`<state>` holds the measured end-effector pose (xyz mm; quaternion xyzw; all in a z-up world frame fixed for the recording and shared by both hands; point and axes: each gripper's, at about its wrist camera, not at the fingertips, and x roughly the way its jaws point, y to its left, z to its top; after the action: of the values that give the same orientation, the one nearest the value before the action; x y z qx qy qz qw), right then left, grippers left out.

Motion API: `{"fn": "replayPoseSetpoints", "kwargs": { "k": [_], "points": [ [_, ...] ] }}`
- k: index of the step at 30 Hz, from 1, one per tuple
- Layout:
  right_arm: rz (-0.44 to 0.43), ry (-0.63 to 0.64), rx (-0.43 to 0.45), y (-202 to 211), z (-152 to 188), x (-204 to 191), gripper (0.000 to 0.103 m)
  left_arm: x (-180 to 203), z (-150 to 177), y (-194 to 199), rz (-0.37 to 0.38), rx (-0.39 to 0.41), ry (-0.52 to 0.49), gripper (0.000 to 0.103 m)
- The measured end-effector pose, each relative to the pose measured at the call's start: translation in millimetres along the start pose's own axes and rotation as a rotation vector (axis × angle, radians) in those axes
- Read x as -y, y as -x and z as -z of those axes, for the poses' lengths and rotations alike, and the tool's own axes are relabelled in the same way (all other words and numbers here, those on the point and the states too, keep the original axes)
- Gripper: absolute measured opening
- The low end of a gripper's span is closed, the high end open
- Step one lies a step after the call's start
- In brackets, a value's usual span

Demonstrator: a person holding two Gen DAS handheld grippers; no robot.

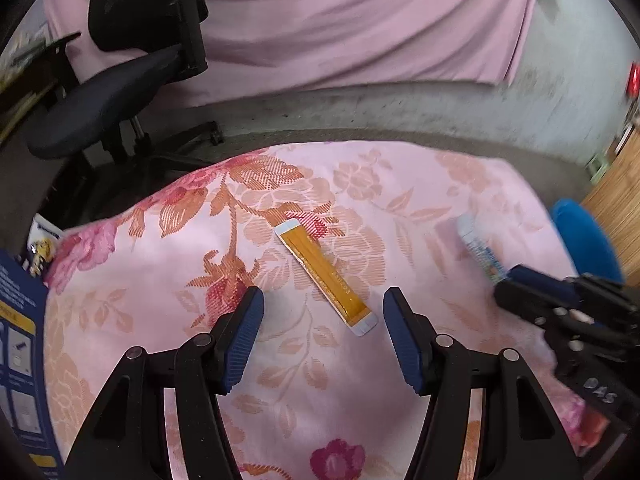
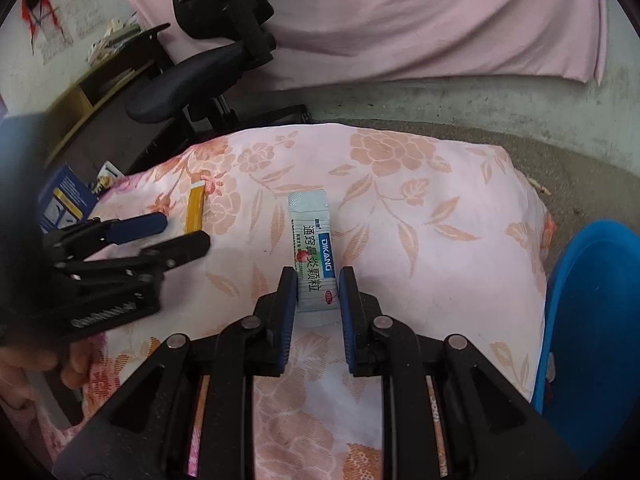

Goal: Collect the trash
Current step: 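Grasp the white sachet with the right tool while the left tool grasps the orange stick packet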

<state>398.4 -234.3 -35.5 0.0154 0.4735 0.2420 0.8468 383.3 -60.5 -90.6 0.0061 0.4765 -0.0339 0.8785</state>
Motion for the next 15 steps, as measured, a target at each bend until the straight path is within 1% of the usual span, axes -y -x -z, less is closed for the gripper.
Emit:
{"fn": "replayPoseSetpoints", "kwargs": {
  "k": [3,6,9,11,13,14,15],
  "points": [
    [-0.008,-0.012,-0.002,0.0,0.5,1.4,0.045,9.4,1.8,-6.8,-0.051,-0.013,-0.044,0.056],
    [-0.013,-0.019,0.000,1.3,0.4,3.6,0.045,9.8,8.3,-10.1,-0.049,-0.012,-0.042,0.056],
    [-0.012,-0.026,0.001,2.3,2.3,5.7,0.045,10.8,10.8,-9.9,-0.055,-0.011,-0.044,0.053],
    [-0.010,-0.027,0.002,2.9,2.9,5.7,0.045,13.0,12.1,-9.7,-0.062,-0.009,-0.056,0.046],
    [-0.004,-0.026,0.002,2.8,3.3,6.5,0.045,15.2,11.9,-8.7,-0.064,-0.005,-0.071,0.034],
    [0.000,-0.024,0.002,3.3,3.4,5.8,0.045,15.5,11.8,-9.2,-0.062,-0.004,-0.080,0.031],
    [0.003,-0.021,0.002,2.7,3.4,5.8,0.045,16.7,12.8,-9.0,-0.060,-0.002,-0.090,0.026]
  ]
}}
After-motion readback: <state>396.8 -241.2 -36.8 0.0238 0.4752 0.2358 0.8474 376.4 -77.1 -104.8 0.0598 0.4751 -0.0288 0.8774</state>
